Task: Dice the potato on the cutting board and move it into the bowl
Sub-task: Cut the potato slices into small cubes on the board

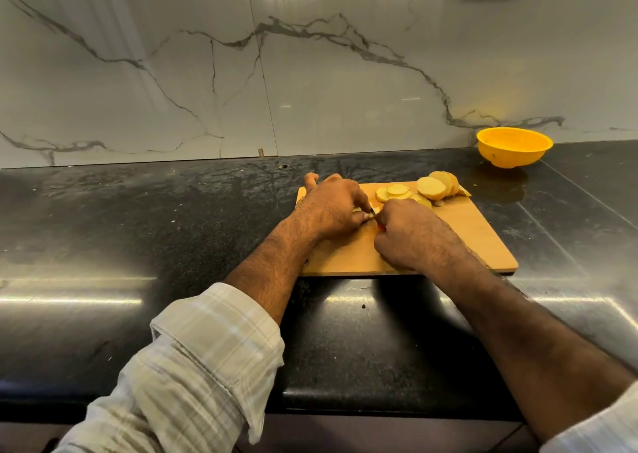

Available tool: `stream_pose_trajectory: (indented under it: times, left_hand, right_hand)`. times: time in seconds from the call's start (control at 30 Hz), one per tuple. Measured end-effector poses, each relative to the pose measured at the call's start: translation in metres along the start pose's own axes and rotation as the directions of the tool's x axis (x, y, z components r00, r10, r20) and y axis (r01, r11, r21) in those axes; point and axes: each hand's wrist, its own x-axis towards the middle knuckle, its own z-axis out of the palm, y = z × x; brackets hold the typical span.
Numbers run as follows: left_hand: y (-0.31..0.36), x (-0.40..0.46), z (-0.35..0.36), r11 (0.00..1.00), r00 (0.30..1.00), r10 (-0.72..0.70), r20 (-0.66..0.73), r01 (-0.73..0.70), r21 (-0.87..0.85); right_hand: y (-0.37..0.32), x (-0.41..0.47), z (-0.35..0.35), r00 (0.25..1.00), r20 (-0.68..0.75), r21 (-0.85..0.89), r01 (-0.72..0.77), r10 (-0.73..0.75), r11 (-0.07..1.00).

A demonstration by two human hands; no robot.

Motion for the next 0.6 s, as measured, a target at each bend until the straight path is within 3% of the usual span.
stream_pose_trajectory:
  times: [0.2,0.6]
  left_hand:
    - [-0.006,-0.002,0.003,0.999,0.999,-0.005,-0.040,0.004,-0.033]
    - [-0.007,0.000,0.000,1.000,1.000,-0.026,0.004,0.026,-0.014]
  right_hand:
    - [0.010,-0.003,0.002,0.998,-0.066,0.092,-0.001,0.007,0.996]
    - [-0.009,-0.004,-0.003,0.999,0.035,-0.056,0.028,-0.026,0.998]
